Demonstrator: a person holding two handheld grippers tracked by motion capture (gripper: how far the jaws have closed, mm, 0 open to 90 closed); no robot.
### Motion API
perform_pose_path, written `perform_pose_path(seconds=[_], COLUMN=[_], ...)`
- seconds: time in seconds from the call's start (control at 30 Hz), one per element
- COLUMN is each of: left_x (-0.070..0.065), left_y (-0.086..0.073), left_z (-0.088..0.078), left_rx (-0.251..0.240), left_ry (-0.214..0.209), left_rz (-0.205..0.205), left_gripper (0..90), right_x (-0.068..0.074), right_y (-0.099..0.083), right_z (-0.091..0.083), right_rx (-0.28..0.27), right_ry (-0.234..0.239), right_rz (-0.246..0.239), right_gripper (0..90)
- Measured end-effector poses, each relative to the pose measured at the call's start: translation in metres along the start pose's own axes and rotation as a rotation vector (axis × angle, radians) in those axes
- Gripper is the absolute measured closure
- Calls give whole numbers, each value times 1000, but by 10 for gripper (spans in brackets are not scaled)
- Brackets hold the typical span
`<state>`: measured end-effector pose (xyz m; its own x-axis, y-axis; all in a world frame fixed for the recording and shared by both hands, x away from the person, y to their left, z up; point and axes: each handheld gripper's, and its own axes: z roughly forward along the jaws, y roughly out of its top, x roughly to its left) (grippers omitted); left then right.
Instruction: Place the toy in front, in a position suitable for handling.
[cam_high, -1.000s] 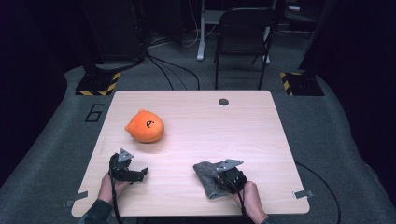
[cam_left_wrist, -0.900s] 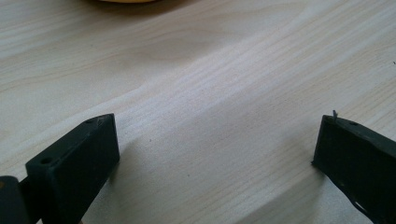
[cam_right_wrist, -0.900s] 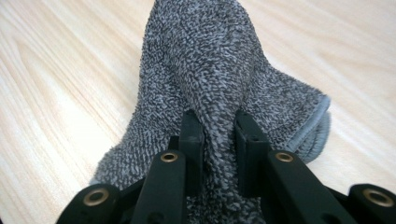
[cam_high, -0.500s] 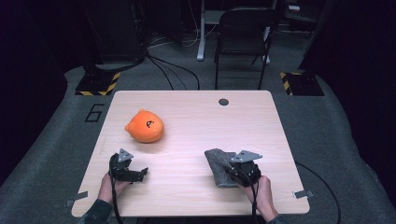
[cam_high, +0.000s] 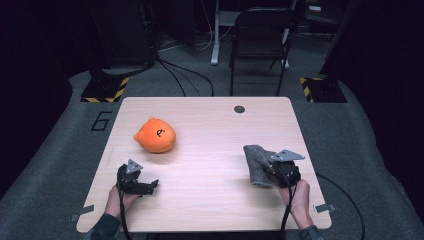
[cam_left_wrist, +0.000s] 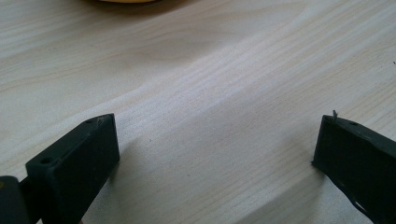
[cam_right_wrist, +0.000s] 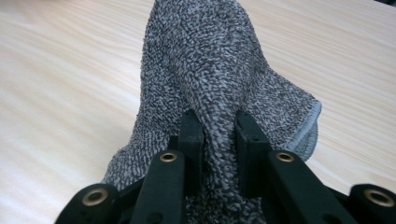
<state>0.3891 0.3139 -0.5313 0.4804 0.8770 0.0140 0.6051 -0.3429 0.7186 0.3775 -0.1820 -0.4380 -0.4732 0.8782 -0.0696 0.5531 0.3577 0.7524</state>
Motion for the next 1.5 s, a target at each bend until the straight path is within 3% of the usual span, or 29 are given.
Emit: perform_pose_path(seconds=[0.1,0.17,0.23,0.27,0.63,0.7,0.83,0.87,0.9,0.93,1.07,1.17,1.2,1.23,1.3,1.33,1.5], left_x=[0,0,0,0,0,0,0,0,0,0,1,1,2,3,3,6,10], left_y=[0,0,0,0,0,0,0,0,0,0,0,0,0,0,0,2,14], left_z=[0,0,0,0,0,0,0,0,0,0,0,-1,-1,-1,-1,-4,-19], left_rx=[0,0,0,-1,0,0,-1,-1,-1,-1,2,4,1,3,2,6,-43], left_ry=[1,0,0,0,0,0,0,0,0,-2,-6,-12,-23,-37,-39,-67,-92], left_rz=[1,0,0,0,0,0,1,1,1,2,5,3,6,11,18,3,17], left_gripper=[0,0,0,0,0,0,0,0,0,0,0,0,0,0,0,0,0], right_x=[-10,-24,-27,-37,-65,-71,-76,-76,-76,-75,-71,-69,-67,-66,-61,-58,-44], right_y=[-1,-3,-4,-4,-5,-7,-11,-11,-11,-10,-9,-12,-17,-19,-23,-26,-39], right_z=[3,9,10,15,46,58,69,67,67,58,36,25,15,12,4,-1,-15], right_rx=[13,40,41,61,106,127,157,147,147,119,75,51,28,20,14,14,27], right_ry=[-26,-65,-73,-95,-149,-171,-200,-211,-211,-211,-143,-112,-66,-53,-42,-34,-20], right_rz=[15,35,45,50,83,100,129,138,138,133,148,148,168,173,169,160,107], right_gripper=[753,751,751,748,729,666,408,324,324,245,140,125,92,84,78,77,76])
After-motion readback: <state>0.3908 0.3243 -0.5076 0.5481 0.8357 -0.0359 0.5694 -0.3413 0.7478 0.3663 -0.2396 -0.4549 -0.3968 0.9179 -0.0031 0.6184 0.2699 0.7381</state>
